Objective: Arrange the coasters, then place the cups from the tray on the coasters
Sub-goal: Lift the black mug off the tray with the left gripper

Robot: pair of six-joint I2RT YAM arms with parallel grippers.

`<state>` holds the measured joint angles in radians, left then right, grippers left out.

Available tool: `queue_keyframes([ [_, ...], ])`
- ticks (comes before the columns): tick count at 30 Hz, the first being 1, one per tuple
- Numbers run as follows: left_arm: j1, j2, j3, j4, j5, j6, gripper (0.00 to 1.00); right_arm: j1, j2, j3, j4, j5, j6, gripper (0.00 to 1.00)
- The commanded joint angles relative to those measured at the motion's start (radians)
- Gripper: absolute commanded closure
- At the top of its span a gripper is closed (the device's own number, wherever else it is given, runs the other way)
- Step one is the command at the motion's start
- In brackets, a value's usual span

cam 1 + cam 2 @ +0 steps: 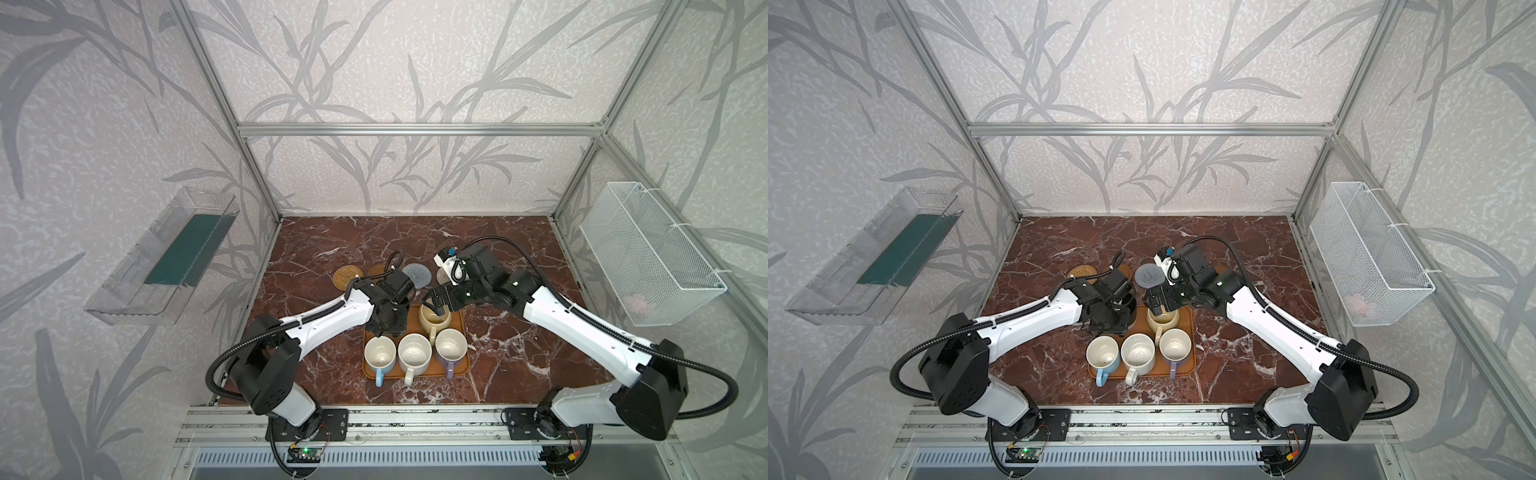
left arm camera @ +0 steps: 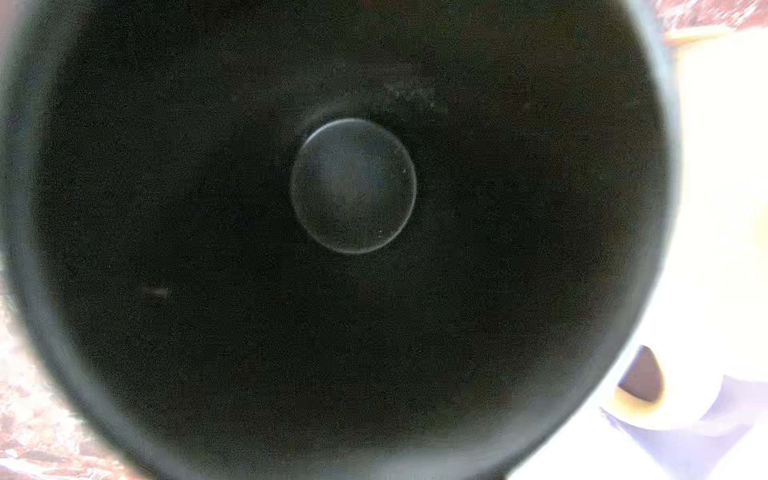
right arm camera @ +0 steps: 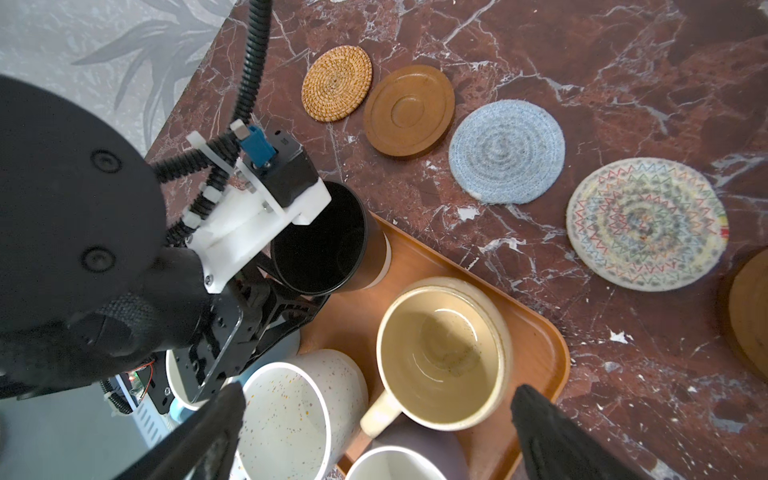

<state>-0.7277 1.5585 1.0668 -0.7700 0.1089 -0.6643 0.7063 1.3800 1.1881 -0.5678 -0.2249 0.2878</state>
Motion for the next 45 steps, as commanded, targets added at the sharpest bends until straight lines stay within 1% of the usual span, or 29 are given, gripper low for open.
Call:
queue_keyframes([
  [1,-0.003,0.009,0.022,-0.013,-0.026,0.011,0.61,0.005,0.014,0.043,-0.03,0.016,-0.018,0.01],
  [9,-0.003,0.02,0.019,0.005,-0.028,0.015,0.62,0.005,0.011,0.041,-0.028,0.022,-0.015,0.0],
  [12,-0.003,0.02,0.026,0.003,-0.031,0.017,0.64,0.005,0.011,0.042,-0.031,0.024,-0.016,0.0],
  [17,-0.003,-0.006,0.035,-0.015,-0.034,0.016,0.73,0.005,0.003,0.039,-0.031,0.025,-0.016,0.01],
  [27,-0.003,-0.05,0.074,-0.044,-0.048,0.018,1.0,0.006,0.007,0.04,-0.022,0.022,-0.013,0.0],
  [37,-0.003,-0.105,0.101,-0.063,-0.071,0.022,1.0,0.005,-0.024,0.018,0.011,0.002,-0.016,0.0],
  [45,0.001,-0.135,0.139,-0.099,-0.096,0.039,1.0,0.01,-0.077,-0.023,0.094,-0.086,-0.03,0.01],
])
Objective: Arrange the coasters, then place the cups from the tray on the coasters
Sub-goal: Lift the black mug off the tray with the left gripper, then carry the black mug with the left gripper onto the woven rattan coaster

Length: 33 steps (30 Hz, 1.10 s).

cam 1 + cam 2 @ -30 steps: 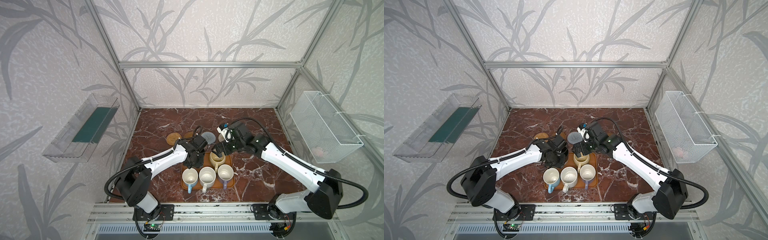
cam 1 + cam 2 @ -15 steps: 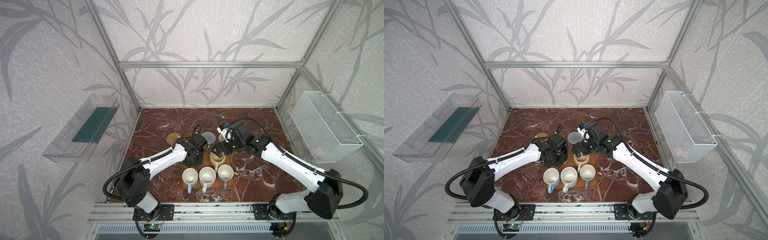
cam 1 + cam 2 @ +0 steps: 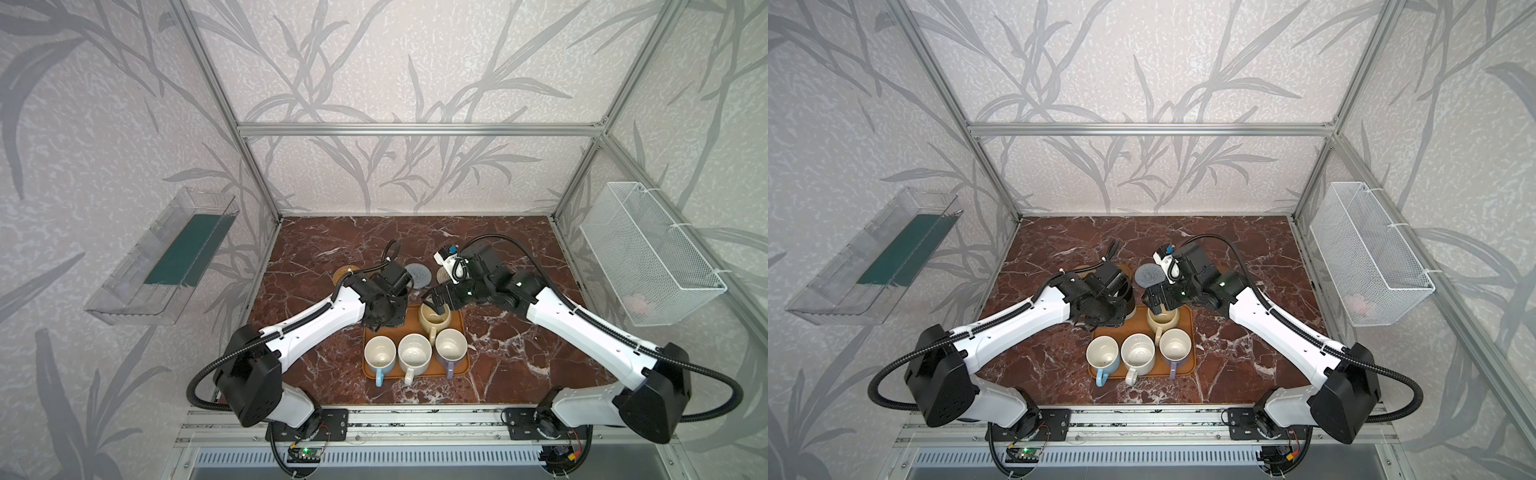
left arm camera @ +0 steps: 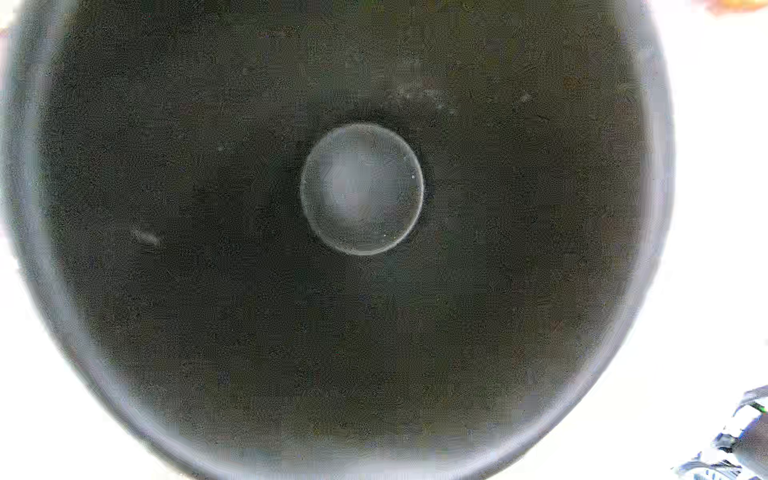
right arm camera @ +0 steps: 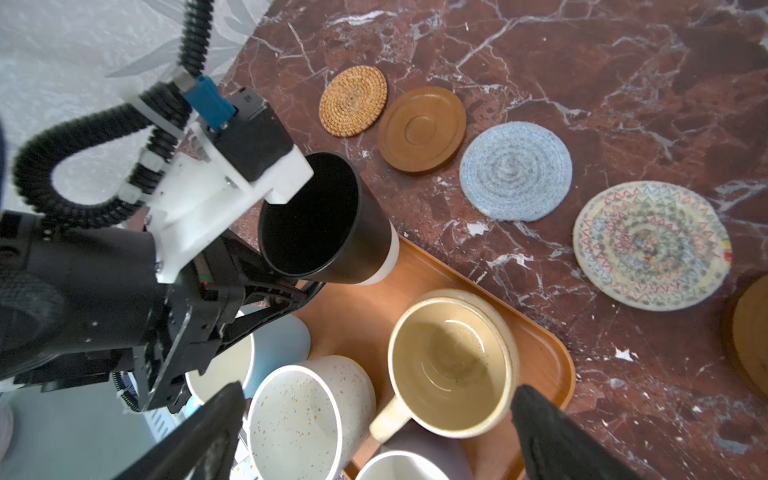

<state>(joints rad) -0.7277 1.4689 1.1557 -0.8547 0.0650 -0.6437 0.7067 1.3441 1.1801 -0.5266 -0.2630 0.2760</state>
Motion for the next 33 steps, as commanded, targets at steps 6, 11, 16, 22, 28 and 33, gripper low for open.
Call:
queue_keyframes([
  [6,0.002,-0.066,0.079,-0.033,-0.1,0.037,1.0,0.027,-0.069,-0.032,0.098,-0.039,-0.033,0.0],
  [11,0.012,-0.078,0.106,-0.053,-0.112,0.058,1.0,0.038,-0.069,-0.028,0.119,-0.028,-0.029,0.0],
  [16,0.04,-0.071,0.145,-0.084,-0.133,0.078,1.0,0.074,-0.066,-0.027,0.169,-0.001,-0.046,0.01],
  [22,0.102,-0.07,0.189,-0.112,-0.143,0.124,1.0,0.122,-0.047,-0.008,0.198,0.057,-0.09,0.01],
  [28,0.188,-0.069,0.206,-0.106,-0.094,0.173,1.0,0.133,-0.006,0.026,0.21,0.066,-0.067,0.01],
  [33,0.245,-0.054,0.231,-0.095,-0.073,0.224,1.0,0.149,0.04,0.065,0.212,0.095,-0.046,0.01],
])
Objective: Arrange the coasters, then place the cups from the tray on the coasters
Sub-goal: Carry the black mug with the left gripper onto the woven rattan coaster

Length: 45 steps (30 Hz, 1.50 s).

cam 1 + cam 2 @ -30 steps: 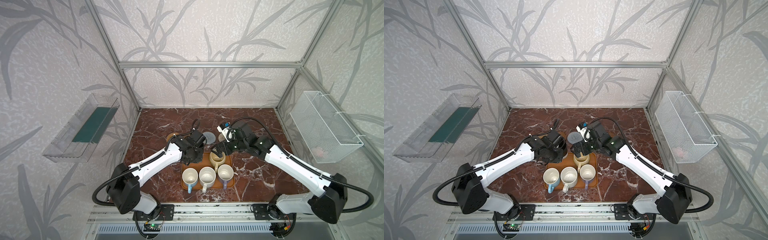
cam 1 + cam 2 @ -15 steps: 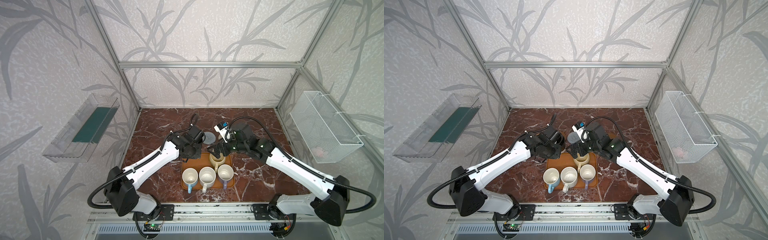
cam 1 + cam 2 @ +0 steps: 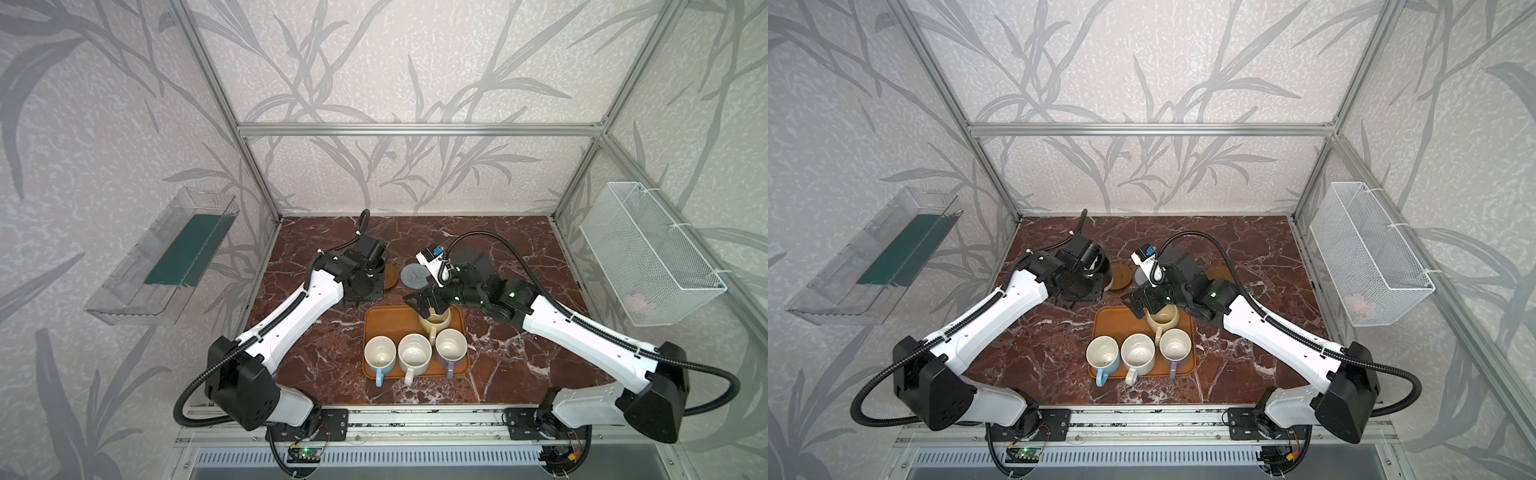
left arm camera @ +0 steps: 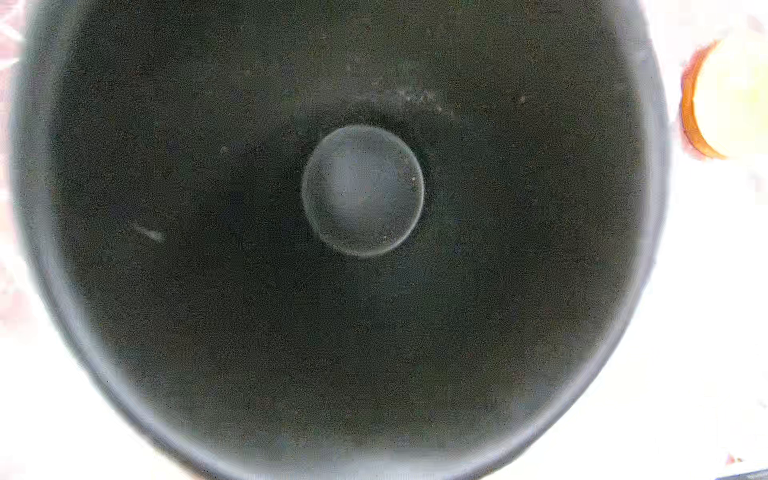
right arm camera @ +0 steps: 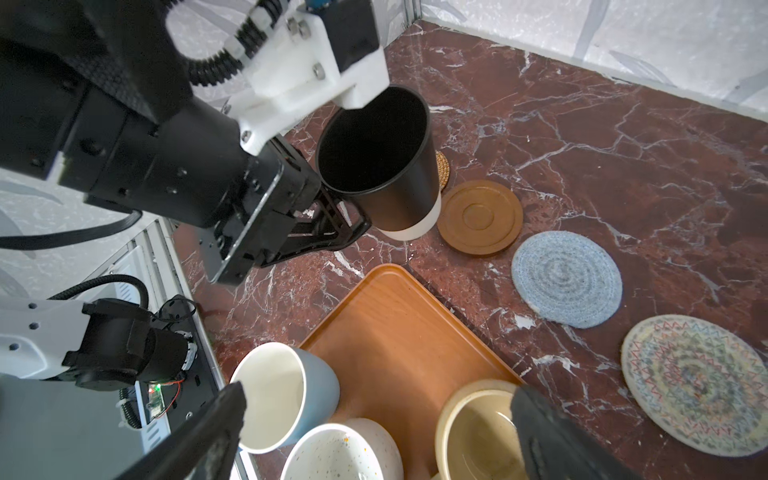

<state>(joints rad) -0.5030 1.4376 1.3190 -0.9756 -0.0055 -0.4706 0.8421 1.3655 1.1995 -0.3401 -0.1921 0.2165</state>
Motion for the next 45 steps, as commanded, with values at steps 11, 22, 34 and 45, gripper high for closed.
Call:
queue_keyframes([
  [11,0.118,0.054,0.081,0.09,-0.062,0.128,1.0,0.026,0.138,0.146,-0.001,0.062,0.107,0.02],
  [22,0.171,0.117,0.044,0.201,-0.139,0.224,1.0,0.025,0.276,0.214,0.002,0.061,0.165,0.03],
  [34,0.259,0.237,0.041,0.287,-0.082,0.228,1.0,0.026,0.417,0.362,-0.075,0.059,0.201,0.01],
  [45,0.307,0.331,0.057,0.267,-0.071,0.229,1.0,0.026,0.405,0.307,-0.007,0.058,0.2,0.01],
])
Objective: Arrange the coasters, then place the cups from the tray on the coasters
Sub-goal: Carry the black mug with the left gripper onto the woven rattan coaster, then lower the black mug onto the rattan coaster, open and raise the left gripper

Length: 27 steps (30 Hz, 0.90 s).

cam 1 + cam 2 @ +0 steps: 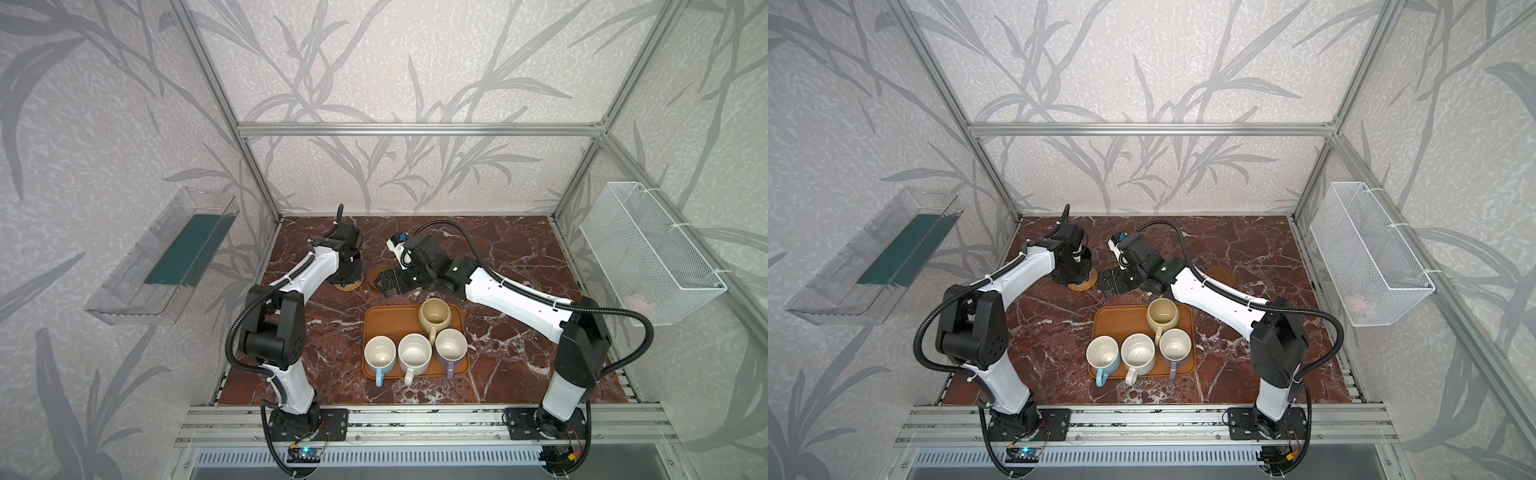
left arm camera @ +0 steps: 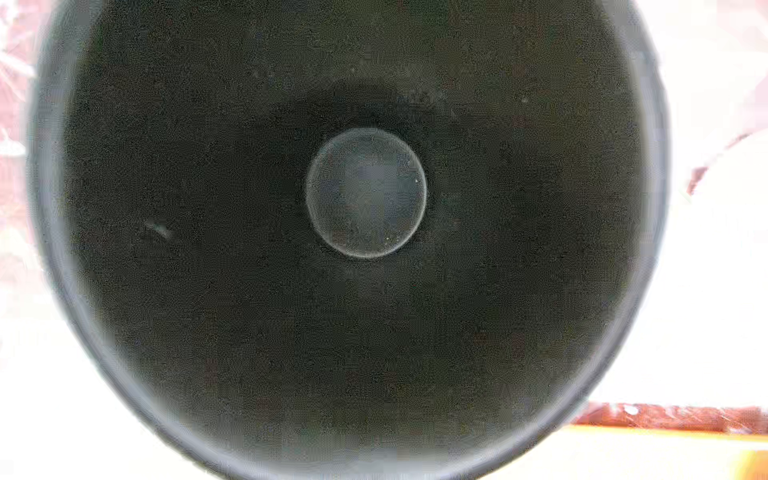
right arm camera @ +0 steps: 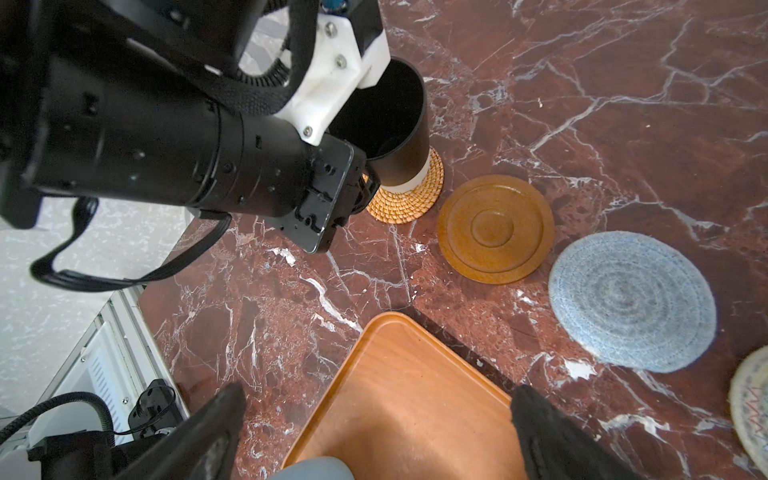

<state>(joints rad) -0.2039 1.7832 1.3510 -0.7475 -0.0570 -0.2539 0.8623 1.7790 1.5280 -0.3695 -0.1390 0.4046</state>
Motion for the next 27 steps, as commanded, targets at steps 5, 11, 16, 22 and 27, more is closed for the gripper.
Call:
queue_keyframes([
  [5,0.01,-0.008,0.021,0.053,-0.015,0.006,1.0,0.006,-0.001,-0.024,0.031,-0.009,0.015,0.01],
  [11,0.015,-0.008,0.0,0.066,0.008,-0.011,1.0,0.006,-0.003,-0.024,0.025,-0.001,0.003,0.01],
  [16,0.015,-0.001,-0.006,0.059,0.007,-0.022,1.0,0.005,-0.002,-0.028,0.021,-0.01,0.007,0.01],
  [22,0.015,0.014,-0.013,0.049,0.014,-0.036,1.0,0.006,-0.004,-0.037,0.026,-0.014,0.012,0.01],
  [27,0.016,0.026,0.002,0.018,0.017,-0.042,1.0,0.006,-0.005,-0.039,0.024,-0.013,0.01,0.01],
])
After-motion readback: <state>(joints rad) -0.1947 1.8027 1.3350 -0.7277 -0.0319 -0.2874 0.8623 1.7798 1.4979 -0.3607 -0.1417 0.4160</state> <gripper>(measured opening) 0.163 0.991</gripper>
